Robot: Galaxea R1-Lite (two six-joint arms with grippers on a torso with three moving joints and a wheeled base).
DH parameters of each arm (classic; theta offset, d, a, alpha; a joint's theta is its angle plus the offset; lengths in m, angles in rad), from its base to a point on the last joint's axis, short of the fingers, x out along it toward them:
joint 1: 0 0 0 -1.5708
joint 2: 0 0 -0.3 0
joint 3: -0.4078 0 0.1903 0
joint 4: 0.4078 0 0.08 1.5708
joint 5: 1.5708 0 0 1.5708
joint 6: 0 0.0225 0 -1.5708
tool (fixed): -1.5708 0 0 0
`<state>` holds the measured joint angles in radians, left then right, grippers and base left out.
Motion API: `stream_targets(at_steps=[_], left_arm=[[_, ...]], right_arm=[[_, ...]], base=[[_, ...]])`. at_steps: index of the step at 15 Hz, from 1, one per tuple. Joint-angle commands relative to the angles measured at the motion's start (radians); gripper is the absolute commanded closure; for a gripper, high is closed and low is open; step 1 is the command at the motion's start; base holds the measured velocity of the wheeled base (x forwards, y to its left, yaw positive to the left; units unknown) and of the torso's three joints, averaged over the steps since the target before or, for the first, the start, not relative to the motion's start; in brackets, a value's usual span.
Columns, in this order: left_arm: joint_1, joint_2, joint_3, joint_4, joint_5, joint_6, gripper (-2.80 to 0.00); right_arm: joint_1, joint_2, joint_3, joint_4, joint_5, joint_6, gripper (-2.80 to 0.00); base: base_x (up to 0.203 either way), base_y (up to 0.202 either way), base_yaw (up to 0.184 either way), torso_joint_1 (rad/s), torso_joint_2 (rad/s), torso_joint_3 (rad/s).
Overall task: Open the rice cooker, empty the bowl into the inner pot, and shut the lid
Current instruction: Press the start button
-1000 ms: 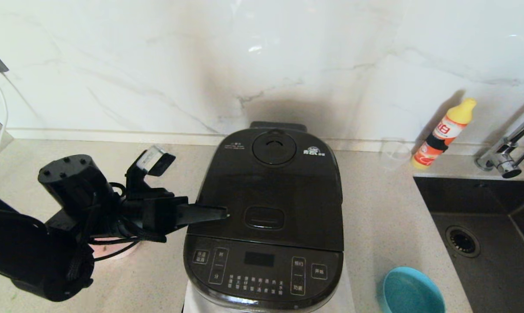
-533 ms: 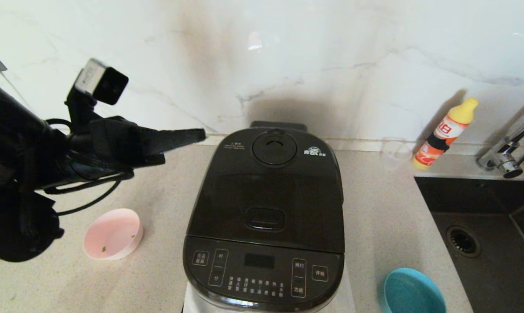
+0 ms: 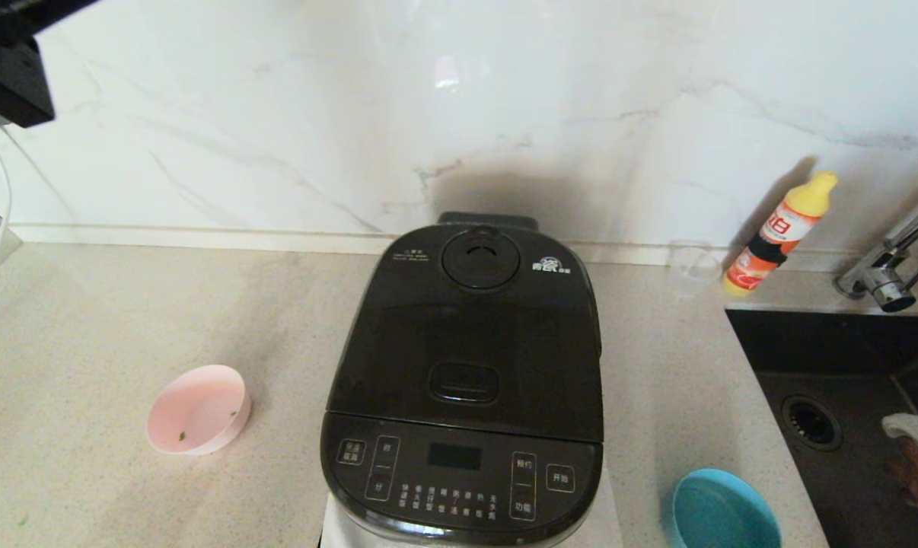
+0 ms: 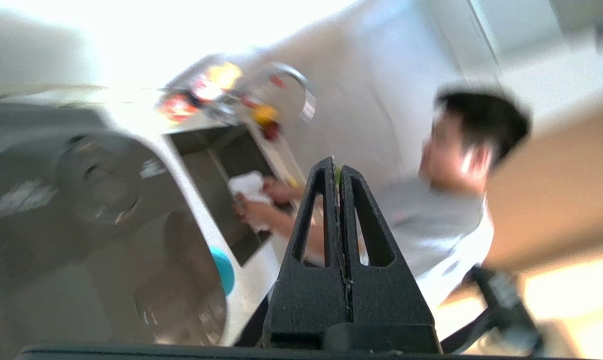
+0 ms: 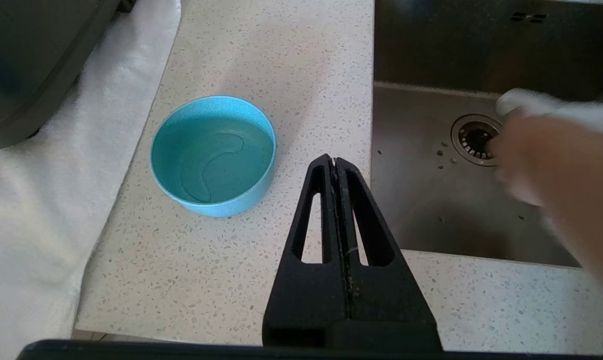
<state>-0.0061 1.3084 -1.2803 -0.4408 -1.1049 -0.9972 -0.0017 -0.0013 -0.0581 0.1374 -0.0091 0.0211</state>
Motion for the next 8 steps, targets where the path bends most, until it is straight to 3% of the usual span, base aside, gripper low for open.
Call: stream_targets(at_steps=[1, 3, 4, 6, 8], left_arm=[[0.105, -0.115, -0.095, 0.331, 0.010, 0.009, 0.00], [0.223, -0.121, -0.113, 0.356, 0.019, 0.033, 0.00], [0.250, -0.123, -0.112, 0.360, 0.020, 0.086, 0.00], [0.244, -0.123, -0.070, 0.367, 0.010, 0.177, 0.00], [0.194, -0.115, -0.029, 0.362, 0.000, 0.194, 0.00]], right_arm=[[-0.001, 0.001, 0.000, 0.001, 0.000, 0.000, 0.00], [0.000, 0.001, 0.001, 0.001, 0.000, 0.000, 0.00], [0.000, 0.001, 0.000, 0.001, 0.000, 0.000, 0.00], [0.000, 0.001, 0.000, 0.001, 0.000, 0.000, 0.00], [0.000, 0.001, 0.000, 0.001, 0.000, 0.000, 0.00]], base=[[0.000, 0.000, 0.000, 0.000, 0.00, 0.000], [0.000, 0.000, 0.000, 0.000, 0.00, 0.000], [0.000, 0.000, 0.000, 0.000, 0.00, 0.000], [0.000, 0.000, 0.000, 0.000, 0.00, 0.000], [0.000, 0.000, 0.000, 0.000, 0.00, 0.000]])
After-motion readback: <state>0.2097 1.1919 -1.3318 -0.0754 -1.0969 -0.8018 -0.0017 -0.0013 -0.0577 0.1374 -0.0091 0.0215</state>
